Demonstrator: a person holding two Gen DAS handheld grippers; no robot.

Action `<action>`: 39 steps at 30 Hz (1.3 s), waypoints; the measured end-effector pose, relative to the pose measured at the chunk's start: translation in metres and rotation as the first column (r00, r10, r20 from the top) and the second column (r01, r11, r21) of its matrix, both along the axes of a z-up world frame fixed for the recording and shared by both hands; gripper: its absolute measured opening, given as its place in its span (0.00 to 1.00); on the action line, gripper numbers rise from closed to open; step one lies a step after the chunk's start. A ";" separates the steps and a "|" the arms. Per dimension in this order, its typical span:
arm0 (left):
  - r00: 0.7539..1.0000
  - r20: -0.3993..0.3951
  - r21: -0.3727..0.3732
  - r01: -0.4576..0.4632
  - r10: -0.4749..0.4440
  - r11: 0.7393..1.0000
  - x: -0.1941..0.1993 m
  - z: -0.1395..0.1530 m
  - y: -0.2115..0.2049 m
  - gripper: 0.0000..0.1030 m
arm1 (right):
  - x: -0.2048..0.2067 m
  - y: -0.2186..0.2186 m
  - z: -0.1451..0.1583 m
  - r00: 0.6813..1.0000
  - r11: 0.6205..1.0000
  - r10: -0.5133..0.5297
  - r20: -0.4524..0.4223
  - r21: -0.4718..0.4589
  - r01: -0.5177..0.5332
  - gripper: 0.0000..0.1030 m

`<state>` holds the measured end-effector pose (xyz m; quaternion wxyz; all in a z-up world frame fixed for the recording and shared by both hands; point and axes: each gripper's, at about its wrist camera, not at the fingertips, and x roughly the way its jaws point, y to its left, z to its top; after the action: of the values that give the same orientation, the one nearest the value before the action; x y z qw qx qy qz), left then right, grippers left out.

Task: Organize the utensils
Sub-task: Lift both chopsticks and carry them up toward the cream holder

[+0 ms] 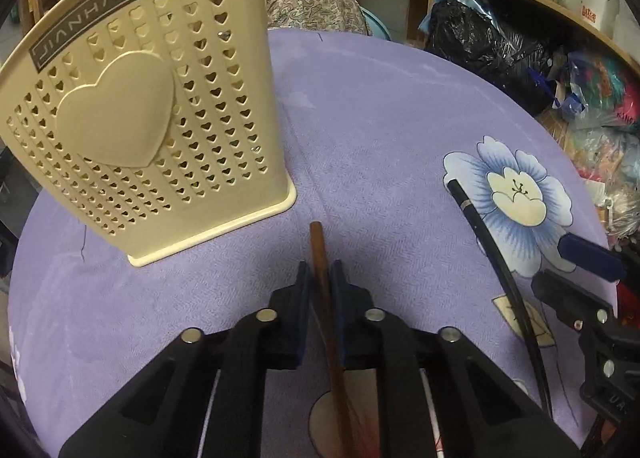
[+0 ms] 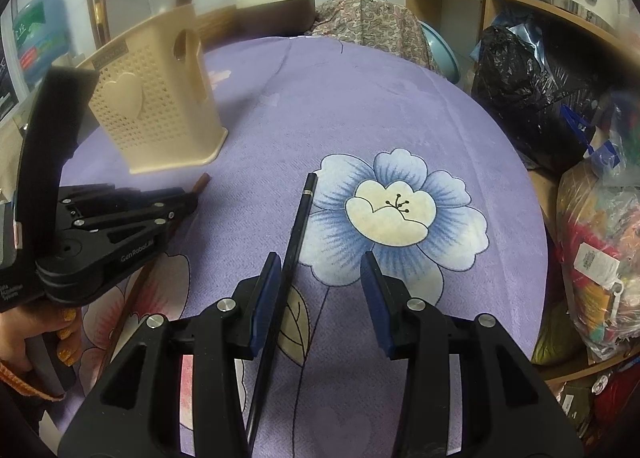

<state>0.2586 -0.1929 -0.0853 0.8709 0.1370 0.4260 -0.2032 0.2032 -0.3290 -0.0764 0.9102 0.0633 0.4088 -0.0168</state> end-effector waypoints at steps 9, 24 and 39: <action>0.998 -0.033 -0.025 -0.061 0.060 0.998 -0.004 0.000 0.040 0.10 | 0.029 0.017 0.000 0.999 0.999 0.033 -0.042 -0.004 -0.033 0.51; 0.997 -0.013 -0.007 -0.080 0.080 0.997 0.000 0.001 0.041 0.14 | 0.063 0.028 -0.017 0.997 0.997 0.008 -0.080 -0.079 -0.015 0.43; 0.997 -0.006 -0.036 -0.072 0.072 0.997 0.004 0.001 0.042 0.09 | 0.070 0.040 -0.015 0.997 0.997 0.045 -0.062 -0.067 -0.049 0.09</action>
<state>0.2622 -0.1510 -0.0841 0.8791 0.1055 0.4288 -0.1795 0.2731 -0.2886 -0.0911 0.8992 0.0220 0.4368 -0.0110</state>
